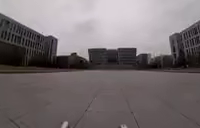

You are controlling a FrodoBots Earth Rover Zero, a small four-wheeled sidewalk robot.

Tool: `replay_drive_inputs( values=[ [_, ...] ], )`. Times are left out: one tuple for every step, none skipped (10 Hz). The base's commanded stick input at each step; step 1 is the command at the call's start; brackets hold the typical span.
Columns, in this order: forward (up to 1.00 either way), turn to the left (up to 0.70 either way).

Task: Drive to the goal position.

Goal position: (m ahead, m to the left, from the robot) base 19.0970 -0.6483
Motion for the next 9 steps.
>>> replay_drive_inputs(
  values=[
    [0.7, 0.0],
    [0.7, 0.0],
    [0.7, 0.0],
    [0.7, 0.0],
    [0.7, 0.0],
    [0.7, 0.0],
    [0.7, 0.0],
    [0.7, 0.0],
    [0.7, 0.0]
  ],
)
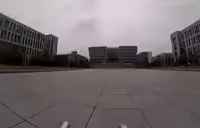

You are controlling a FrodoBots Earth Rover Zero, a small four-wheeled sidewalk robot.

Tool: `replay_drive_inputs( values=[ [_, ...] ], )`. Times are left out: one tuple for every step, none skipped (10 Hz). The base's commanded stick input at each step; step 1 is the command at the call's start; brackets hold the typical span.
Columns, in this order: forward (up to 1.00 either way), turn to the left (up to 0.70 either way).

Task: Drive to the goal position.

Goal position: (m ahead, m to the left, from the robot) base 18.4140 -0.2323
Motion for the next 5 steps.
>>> replay_drive_inputs(
  values=[
    [0.7, 0.0],
    [0.7, 0.0],
    [0.7, 0.0],
    [0.7, 0.0],
    [0.7, -0.24]
  ],
)
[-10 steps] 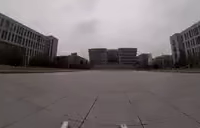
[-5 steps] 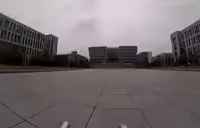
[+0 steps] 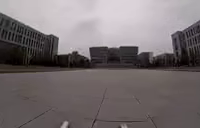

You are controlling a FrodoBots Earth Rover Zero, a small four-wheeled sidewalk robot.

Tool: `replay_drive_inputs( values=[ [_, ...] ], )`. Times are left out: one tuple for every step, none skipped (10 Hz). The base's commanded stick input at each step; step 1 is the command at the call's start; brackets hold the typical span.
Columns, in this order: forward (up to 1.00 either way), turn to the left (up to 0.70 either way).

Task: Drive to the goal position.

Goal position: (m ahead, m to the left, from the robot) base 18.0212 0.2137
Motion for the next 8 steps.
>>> replay_drive_inputs(
  values=[
    [0.7, -0.32],
    [0.7, -0.33],
    [0.7, -0.31],
    [0.7, -0.16],
    [0.7, 0.0],
    [0.7, 0.0],
    [0.7, 0.0],
    [0.7, 0.0]
  ],
)
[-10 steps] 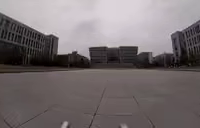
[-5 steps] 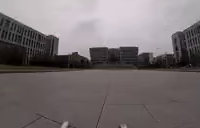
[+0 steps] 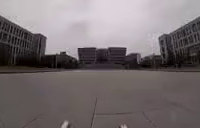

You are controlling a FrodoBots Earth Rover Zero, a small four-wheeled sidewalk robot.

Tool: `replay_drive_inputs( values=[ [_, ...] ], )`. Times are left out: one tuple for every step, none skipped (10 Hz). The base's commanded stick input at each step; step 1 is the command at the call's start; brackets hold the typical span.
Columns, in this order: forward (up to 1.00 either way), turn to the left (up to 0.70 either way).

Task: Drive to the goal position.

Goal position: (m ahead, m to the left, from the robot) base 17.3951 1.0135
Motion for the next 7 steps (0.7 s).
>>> replay_drive_inputs(
  values=[
    [0.7, 0.0],
    [0.7, 0.0],
    [0.7, 0.0],
    [0.7, 0.0],
    [0.7, 0.0],
    [0.7, 0.0],
    [0.7, 0.0]
  ],
)
